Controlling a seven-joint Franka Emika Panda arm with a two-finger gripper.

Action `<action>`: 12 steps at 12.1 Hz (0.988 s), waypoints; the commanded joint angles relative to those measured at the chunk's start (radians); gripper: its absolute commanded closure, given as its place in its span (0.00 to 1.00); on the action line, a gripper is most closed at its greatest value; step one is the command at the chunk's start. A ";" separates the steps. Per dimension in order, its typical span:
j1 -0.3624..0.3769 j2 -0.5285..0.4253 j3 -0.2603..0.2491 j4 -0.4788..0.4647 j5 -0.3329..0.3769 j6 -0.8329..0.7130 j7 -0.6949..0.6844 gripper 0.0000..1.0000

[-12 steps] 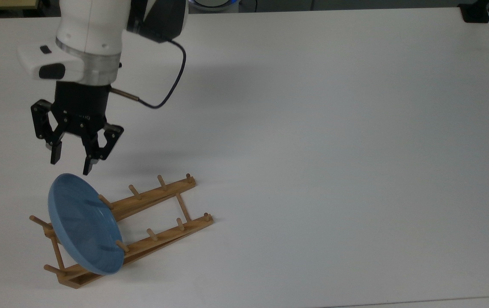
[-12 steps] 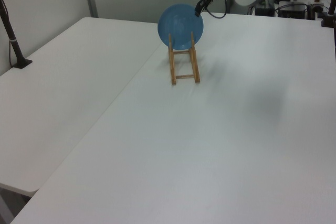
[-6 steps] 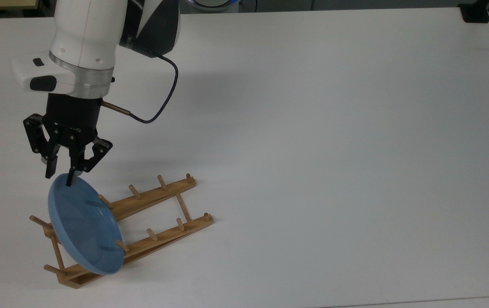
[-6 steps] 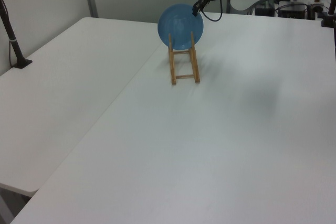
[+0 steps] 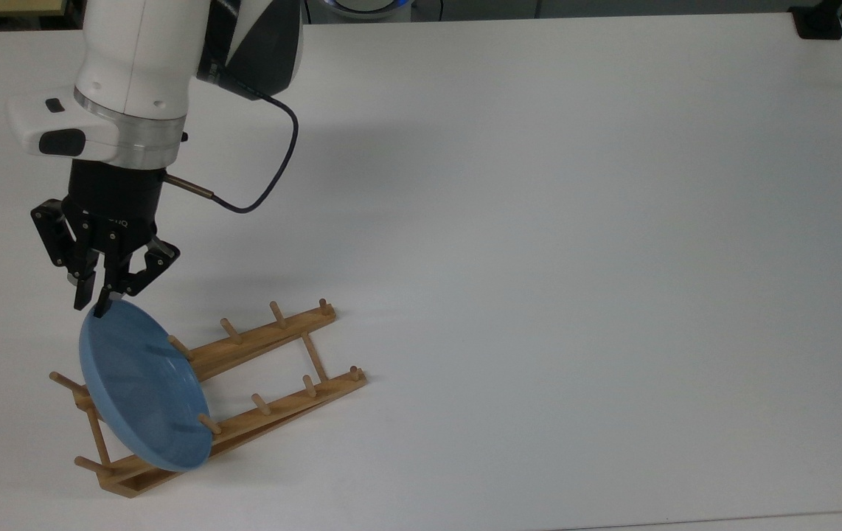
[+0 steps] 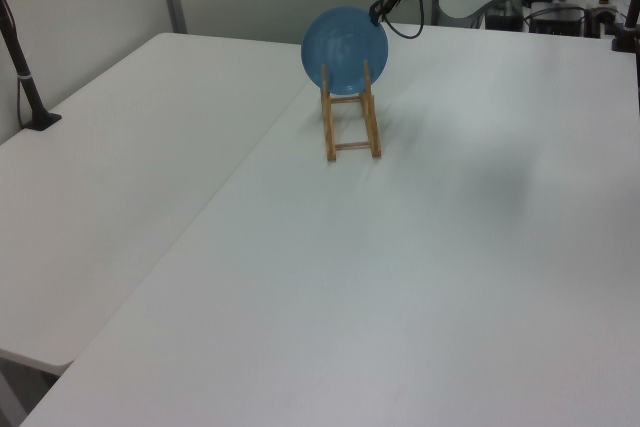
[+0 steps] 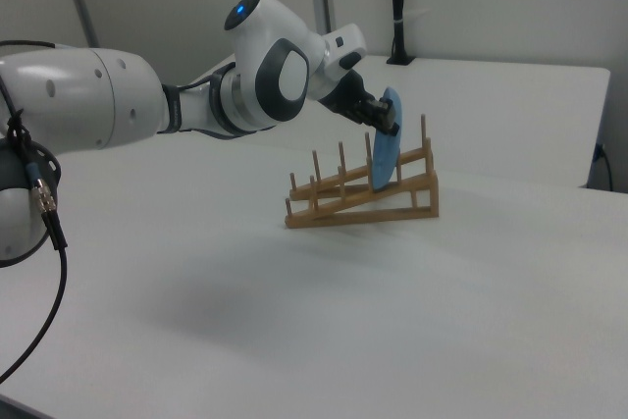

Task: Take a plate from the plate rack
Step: 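Close the gripper on the blue plate's rim, then lift the blue plate up out of the rack and carry it away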

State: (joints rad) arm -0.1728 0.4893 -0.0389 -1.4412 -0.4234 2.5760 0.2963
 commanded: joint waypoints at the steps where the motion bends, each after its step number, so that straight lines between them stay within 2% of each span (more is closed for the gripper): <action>1: -0.005 0.002 -0.006 0.018 -0.054 0.016 0.015 0.91; 3: -0.007 -0.015 -0.006 0.018 -0.057 0.023 0.014 1.00; 9: -0.007 -0.067 -0.006 0.018 -0.055 0.021 0.000 1.00; 12: -0.016 -0.098 0.002 0.010 -0.028 0.015 0.009 1.00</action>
State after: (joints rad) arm -0.1820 0.4398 -0.0390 -1.4000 -0.4580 2.5796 0.2950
